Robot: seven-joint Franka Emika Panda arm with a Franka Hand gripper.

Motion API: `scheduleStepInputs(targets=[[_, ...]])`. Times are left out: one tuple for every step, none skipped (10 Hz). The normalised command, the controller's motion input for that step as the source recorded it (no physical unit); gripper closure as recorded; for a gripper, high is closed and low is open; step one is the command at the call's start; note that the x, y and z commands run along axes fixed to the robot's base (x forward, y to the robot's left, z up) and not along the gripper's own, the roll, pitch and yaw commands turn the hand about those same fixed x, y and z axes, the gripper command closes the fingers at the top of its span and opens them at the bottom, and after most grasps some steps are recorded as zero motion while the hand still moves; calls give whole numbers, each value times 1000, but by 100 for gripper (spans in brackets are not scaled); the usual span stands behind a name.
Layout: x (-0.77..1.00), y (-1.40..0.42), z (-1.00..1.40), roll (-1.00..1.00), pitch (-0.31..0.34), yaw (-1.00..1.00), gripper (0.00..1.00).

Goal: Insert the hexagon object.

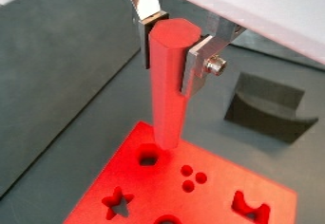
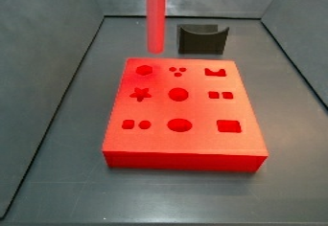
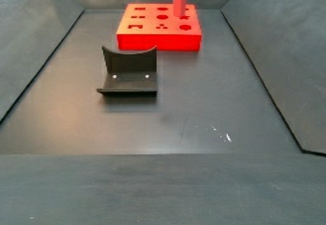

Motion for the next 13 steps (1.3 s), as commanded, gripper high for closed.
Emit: scheduleStepInputs(targets=[[0, -317, -337, 131, -19, -114, 100], [-23, -197, -283, 74, 0, -91, 100], [0, -9, -217, 0, -21, 0, 100], [-17, 0, -223, -67, -70, -43, 100], [-46, 89, -309, -157, -129, -200, 100], [-86, 94, -294, -126, -69, -343, 100], [-71, 83, -209, -113, -50, -269, 100], [-169, 83, -126, -64, -21, -209, 100], [-317, 37, -31, -116, -111, -74, 100], [-303, 0, -6, -109, -136, 0, 100], [-249, 0, -86, -136, -171, 0, 100], [-289, 0, -100, -146, -186, 0, 100], [0, -37, -134, -90, -163, 0, 100]])
